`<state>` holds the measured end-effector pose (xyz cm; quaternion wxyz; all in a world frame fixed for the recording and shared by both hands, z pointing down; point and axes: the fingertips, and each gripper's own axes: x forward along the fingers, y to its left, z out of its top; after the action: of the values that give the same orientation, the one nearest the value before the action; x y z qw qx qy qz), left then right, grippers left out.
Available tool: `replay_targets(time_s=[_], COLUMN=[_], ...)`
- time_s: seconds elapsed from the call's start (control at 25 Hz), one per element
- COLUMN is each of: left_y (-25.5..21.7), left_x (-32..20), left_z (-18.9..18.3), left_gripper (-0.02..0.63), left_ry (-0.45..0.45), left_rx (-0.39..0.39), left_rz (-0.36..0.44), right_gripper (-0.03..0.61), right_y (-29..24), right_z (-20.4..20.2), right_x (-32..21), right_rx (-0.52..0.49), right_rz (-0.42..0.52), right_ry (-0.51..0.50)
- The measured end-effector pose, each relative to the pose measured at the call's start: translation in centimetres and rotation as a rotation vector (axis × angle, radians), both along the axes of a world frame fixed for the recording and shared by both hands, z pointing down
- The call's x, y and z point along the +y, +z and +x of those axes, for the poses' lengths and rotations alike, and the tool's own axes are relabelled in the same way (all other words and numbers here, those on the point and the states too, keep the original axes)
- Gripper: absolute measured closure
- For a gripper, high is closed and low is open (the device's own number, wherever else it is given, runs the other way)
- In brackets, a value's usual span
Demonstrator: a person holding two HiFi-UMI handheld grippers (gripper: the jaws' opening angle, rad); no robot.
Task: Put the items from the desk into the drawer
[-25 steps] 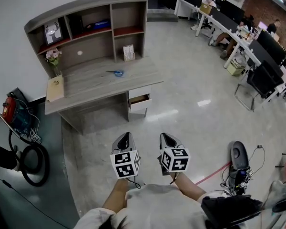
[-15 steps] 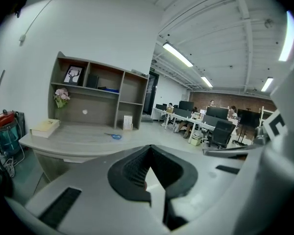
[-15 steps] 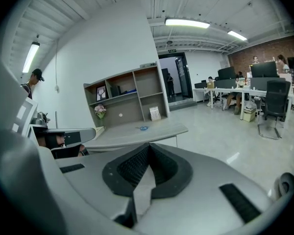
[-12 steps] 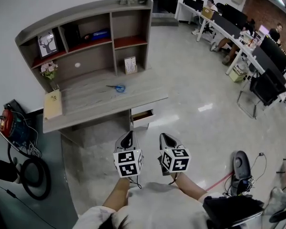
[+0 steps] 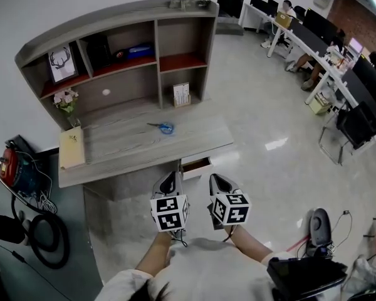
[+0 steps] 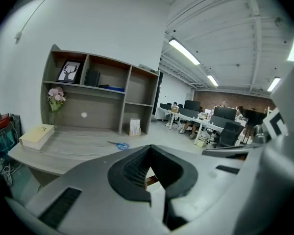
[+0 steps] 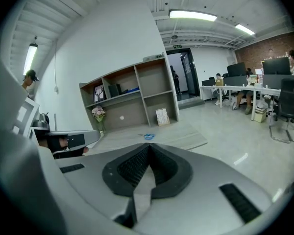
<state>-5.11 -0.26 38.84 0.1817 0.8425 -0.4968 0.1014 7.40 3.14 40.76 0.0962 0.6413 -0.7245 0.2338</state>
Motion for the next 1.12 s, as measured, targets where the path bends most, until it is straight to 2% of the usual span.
replay_targets(time_s=[0.68,0.96,1.12], left_y=[1.7,2.7,2.8], left_x=[-8.6,-9.9,-11.3], left_z=[0.0,0.1,0.5], left_gripper=[0.617,0.617,0.617], left_ry=[-0.004,-0.036,-0.085], left_rx=[0.029,0.023,0.007], left_rz=[-0.053,-0.081,-0.077], right_gripper=[0.58,0.58,0.58], right_y=[1.4,2.2,2.5], right_z=[-0.2,-0.1,0.7], right_x=[-8.0,-9.5,-11.2], right_rx=[0.014,0.002,-0.008], right_rz=[-0.063,-0.084,-0.083], right_ry=[-0.005,-0.04,-0.084])
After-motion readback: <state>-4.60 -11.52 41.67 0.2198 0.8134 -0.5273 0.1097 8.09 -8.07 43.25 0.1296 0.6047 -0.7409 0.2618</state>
